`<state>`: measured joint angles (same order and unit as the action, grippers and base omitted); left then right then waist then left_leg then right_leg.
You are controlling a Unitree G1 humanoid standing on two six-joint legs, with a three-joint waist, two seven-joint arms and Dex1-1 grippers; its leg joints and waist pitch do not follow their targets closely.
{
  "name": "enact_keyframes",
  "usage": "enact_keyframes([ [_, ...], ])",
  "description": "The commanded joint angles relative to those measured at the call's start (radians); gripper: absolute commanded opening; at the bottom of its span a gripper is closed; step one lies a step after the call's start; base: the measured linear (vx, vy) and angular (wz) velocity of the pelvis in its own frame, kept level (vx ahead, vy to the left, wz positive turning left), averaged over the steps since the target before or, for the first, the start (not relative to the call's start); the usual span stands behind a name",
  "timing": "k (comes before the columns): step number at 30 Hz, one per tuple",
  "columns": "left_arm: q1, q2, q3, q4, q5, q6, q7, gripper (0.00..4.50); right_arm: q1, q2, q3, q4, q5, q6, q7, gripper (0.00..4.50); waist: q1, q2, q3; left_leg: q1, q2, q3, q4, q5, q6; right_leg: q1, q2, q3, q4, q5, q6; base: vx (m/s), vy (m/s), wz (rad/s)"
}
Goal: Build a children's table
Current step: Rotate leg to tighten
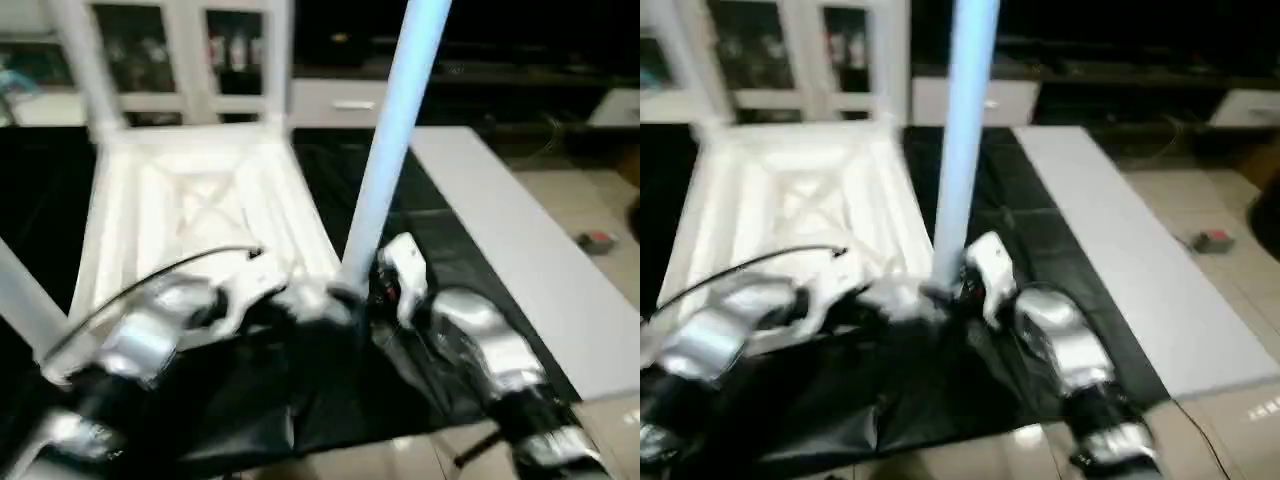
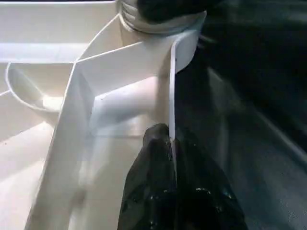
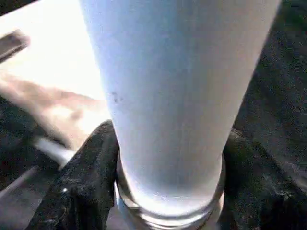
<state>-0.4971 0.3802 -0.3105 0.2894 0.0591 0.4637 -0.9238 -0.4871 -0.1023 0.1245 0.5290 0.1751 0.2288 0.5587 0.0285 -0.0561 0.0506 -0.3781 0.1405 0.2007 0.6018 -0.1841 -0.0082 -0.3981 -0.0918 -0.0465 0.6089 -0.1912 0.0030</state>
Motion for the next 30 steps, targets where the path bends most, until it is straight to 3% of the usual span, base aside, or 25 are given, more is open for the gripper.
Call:
enact_keyframes([
  [1,-0.039,-0.126,0.026,0.063,-0.001,0.047,0.186,0.0,-0.072,0.103,-0.043,0.129,0.005,0.009,-0.215,2.67,-0.013,0.004,-0.043,0.034,0.084,-0.064,-0.089,-0.506,-0.102,-0.002,-0.081,0.042,-0.105,-0.577,-0.132,0.0,0.0,0.0],
  [2,-0.049,-0.144,0.037,0.079,0.008,0.061,0.227,0.0,-0.088,0.122,-0.061,0.154,0.008,0.005,-0.26,2.67,-0.015,0.005,-0.042,0.035,0.084,-0.069,-0.088,-0.516,-0.105,-0.003,-0.081,0.038,-0.109,-0.605,-0.123,-0.051,0.016,-0.1],
  [3,-0.056,-0.155,0.044,0.088,0.013,0.068,0.253,0.0,-0.098,0.134,-0.073,0.171,0.012,0.003,-0.287,2.67,-0.019,0.003,-0.043,0.031,0.083,-0.073,-0.089,-0.523,-0.101,0.006,-0.083,0.031,-0.115,-0.638,-0.101,-0.051,0.016,-0.1],
  [5,-0.079,-0.196,0.062,0.116,0.035,0.085,0.329,0.0,-0.135,0.178,-0.106,0.232,0.018,-0.019,-0.359,2.67,-0.026,0.009,-0.046,0.028,0.087,-0.076,-0.096,-0.533,-0.101,0.009,-0.079,0.026,-0.114,-0.586,-0.099,0.0,0.0,0.0],
  [8,-0.098,-0.243,0.075,0.123,0.042,0.092,0.396,0.0,-0.177,0.23,-0.111,0.292,0.011,-0.071,-0.381,2.67,-0.029,0.007,-0.047,0.041,0.084,-0.068,-0.092,-0.559,-0.093,-0.002,-0.079,0.025,-0.119,-0.527,-0.117,0.0,0.0,0.0],
  [9,-0.098,-0.246,0.074,0.117,0.039,0.093,0.395,0.0,-0.182,0.238,-0.115,0.297,0.016,-0.078,-0.369,2.67,-0.03,0.008,-0.047,0.028,0.086,-0.07,-0.097,-0.538,-0.083,0.009,-0.081,0.025,-0.117,-0.502,-0.12,0.0,0.0,0.0],
  [10,-0.094,-0.241,0.07,0.108,0.038,0.092,0.382,0.0,-0.182,0.239,-0.112,0.291,0.018,-0.092,-0.344,2.67,-0.027,0.009,-0.05,0.024,0.089,-0.069,-0.101,-0.506,-0.076,0.014,-0.081,0.027,-0.112,-0.463,-0.125,0.0,0.0,0.0],
  [12,-0.09,-0.233,0.068,0.105,0.044,0.087,0.367,0.0,-0.185,0.24,-0.115,0.292,0.014,-0.122,-0.311,2.67,-0.026,0.009,-0.051,0.022,0.09,-0.064,-0.103,-0.474,-0.07,0.012,-0.078,0.029,-0.105,-0.39,-0.144,0.0,0.0,0.0],
  [13,-0.078,-0.206,0.062,0.092,0.042,0.07,0.331,0.0,-0.169,0.212,-0.092,0.252,-0.004,-0.15,-0.26,2.67,-0.025,0.007,-0.051,0.022,0.09,-0.06,-0.103,-0.465,-0.064,0.013,-0.078,0.03,-0.104,-0.37,-0.152,0.0,0.0,0.0],
  [14,-0.076,-0.201,0.061,0.09,0.042,0.067,0.325,0.0,-0.166,0.208,-0.088,0.245,-0.008,-0.154,-0.252,3.23,-0.021,0.006,-0.052,0.022,0.09,-0.056,-0.1,-0.446,-0.052,0.015,-0.082,0.034,-0.103,-0.357,-0.16,0.0,0.0,0.0],
  [15,-0.063,-0.179,0.056,0.072,0.034,0.066,0.285,0.0,-0.149,0.185,-0.08,0.204,-0.005,-0.152,-0.215,3.23,-0.021,0.006,-0.052,0.022,0.09,-0.056,-0.1,-0.446,-0.052,0.015,-0.082,0.034,-0.103,-0.357,-0.16,0.0,0.0,0.0],
  [16,-0.047,-0.149,0.043,0.051,0.025,0.05,0.229,0.0,-0.126,0.156,-0.071,0.15,0.002,-0.141,-0.171,3.36,-0.016,0.006,-0.053,0.016,0.091,-0.053,-0.1,-0.392,-0.032,0.022,-0.083,0.037,-0.1,-0.319,-0.165,0.0,0.0,0.0],
  [18,-0.04,-0.135,0.036,0.043,0.02,0.044,0.201,0.0,-0.118,0.144,-0.067,0.132,0.002,-0.14,-0.154,3.56,-0.016,0.007,-0.053,0.011,0.091,-0.052,-0.1,-0.353,-0.011,0.026,-0.081,0.037,-0.097,-0.303,-0.167,0.0,0.0,0.0],
  [19,-0.031,-0.112,0.026,0.036,0.02,0.037,0.173,0.0,-0.101,0.12,-0.057,0.095,0.006,-0.127,-0.12,3.56,-0.017,0.005,-0.054,0.01,0.091,-0.051,-0.099,-0.346,-0.008,0.027,-0.082,0.037,-0.097,-0.31,-0.171,0.0,0.0,0.0],
  [20,-0.023,-0.092,0.016,0.03,0.022,0.024,0.146,0.0,-0.086,0.099,-0.048,0.063,0.01,-0.113,-0.087,3.8,-0.012,0.009,-0.055,0.018,0.091,-0.047,-0.095,-0.339,-0.003,0.019,-0.079,0.037,-0.1,-0.319,-0.179,0.0,0.0,0.0],
  [21,-0.016,-0.076,0.01,0.026,0.02,0.024,0.123,0.0,-0.074,0.081,-0.04,0.037,0.014,-0.099,-0.06,3.8,-0.012,0.009,-0.055,0.018,0.091,-0.047,-0.095,-0.339,-0.003,0.019,-0.079,0.037,-0.1,-0.319,-0.179,0.0,0.0,0.0],
  [22,-0.001,-0.02,-0.014,0.012,0.021,0.01,0.051,0.0,-0.036,-0.003,-0.001,-0.044,0.011,-0.06,0.044,3.85,-0.003,0.015,-0.053,0.019,0.092,-0.045,-0.095,-0.328,0.0,0.022,-0.074,0.036,-0.1,-0.31,-0.175,0.043,-0.052,0.04],
  [24,0.005,-0.001,-0.022,0.003,0.018,0.013,0.023,0.0,-0.024,-0.035,0.013,-0.072,0.009,-0.046,0.078,4.14,0.002,0.018,-0.056,0.018,0.096,-0.041,-0.096,-0.29,0.002,0.024,-0.072,0.036,-0.091,-0.26,-0.186,0.054,-0.05,0.01],
  [27,0.031,0.07,-0.051,-0.056,-0.015,-0.028,-0.115,0.0,0.02,-0.143,0.047,-0.163,0.001,-0.034,0.227,4.14,0.011,0.013,-0.057,0.017,0.095,-0.039,-0.091,-0.258,0.005,0.029,-0.072,0.035,-0.085,-0.22,-0.205,0.017,-0.016,0.0],
  [28,0.047,0.103,-0.066,-0.089,-0.041,-0.067,-0.196,0.0,0.039,-0.186,0.062,-0.196,0.0,-0.034,0.292,4.14,0.019,0.014,-0.062,0.019,0.098,-0.036,-0.088,-0.178,0.025,0.034,-0.071,0.035,-0.07,-0.113,-0.224,0.055,-0.025,0.01],
  [29,0.055,0.119,-0.071,-0.109,-0.059,-0.058,-0.234,0.0,0.048,-0.207,0.07,-0.209,0.004,-0.037,0.327,4.14,0.018,0.013,-0.061,0.017,0.096,-0.034,-0.086,-0.152,0.034,0.035,-0.069,0.035,-0.065,-0.073,-0.237,0.057,-0.012,0.02],
  [30,0.059,0.126,-0.073,-0.119,-0.066,-0.056,-0.252,0.0,0.053,-0.217,0.073,-0.216,0.006,-0.038,0.345,4.14,0.022,0.016,-0.062,0.024,0.094,-0.029,-0.081,-0.12,0.049,0.032,-0.066,0.033,-0.061,-0.023,-0.266,0.057,-0.012,0.02],
])
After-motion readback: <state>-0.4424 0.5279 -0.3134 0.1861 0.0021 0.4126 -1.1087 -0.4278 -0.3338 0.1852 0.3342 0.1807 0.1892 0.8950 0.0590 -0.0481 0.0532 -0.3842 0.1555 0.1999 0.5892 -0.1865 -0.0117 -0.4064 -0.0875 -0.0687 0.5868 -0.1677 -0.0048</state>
